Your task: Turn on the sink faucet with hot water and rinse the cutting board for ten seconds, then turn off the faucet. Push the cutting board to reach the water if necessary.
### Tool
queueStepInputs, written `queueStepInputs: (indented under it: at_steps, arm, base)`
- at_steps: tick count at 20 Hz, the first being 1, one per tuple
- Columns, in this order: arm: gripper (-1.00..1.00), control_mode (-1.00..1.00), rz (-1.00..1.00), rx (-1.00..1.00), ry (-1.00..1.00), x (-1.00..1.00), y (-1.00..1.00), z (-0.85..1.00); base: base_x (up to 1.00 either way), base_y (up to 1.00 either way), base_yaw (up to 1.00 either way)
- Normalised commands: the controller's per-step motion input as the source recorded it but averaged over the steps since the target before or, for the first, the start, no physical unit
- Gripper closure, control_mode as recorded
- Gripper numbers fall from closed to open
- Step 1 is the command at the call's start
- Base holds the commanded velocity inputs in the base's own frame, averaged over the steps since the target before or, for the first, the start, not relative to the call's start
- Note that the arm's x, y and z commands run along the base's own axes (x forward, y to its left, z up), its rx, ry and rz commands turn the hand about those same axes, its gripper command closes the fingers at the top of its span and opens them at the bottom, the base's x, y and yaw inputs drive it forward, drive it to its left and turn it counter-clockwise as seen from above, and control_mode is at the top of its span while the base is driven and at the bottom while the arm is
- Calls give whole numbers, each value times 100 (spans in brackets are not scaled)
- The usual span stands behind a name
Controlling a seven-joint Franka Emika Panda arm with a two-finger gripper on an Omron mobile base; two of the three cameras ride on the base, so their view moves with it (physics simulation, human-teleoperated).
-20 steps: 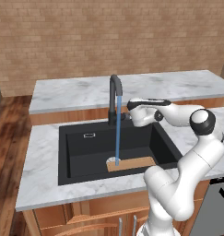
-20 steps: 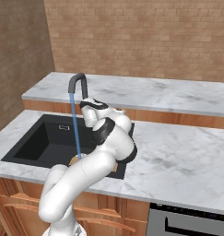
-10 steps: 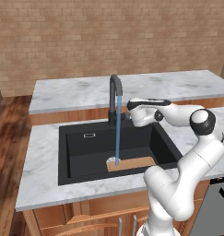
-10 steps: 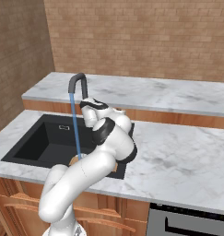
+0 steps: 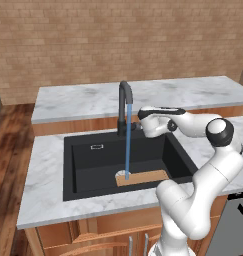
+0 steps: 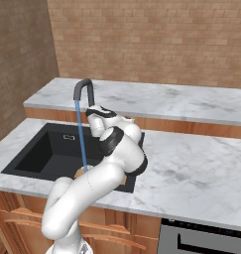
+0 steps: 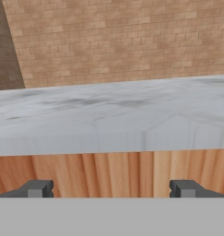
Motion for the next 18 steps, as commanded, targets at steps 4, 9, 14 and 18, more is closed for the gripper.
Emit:
queueStepInputs:
  at_steps: [4, 9, 14, 18]
  arm:
    - [-100, -100, 0, 0, 0, 0, 0, 0]
    - [-100, -100, 0, 0, 0, 0, 0, 0]
    - [-100, -100, 0, 0, 0, 0, 0, 0]
    - [-100, -100, 0, 0, 0, 0, 0, 0]
  base:
    - [0, 0, 0]
    - [0, 0, 0]
    - [0, 0, 0]
    - [0, 0, 0]
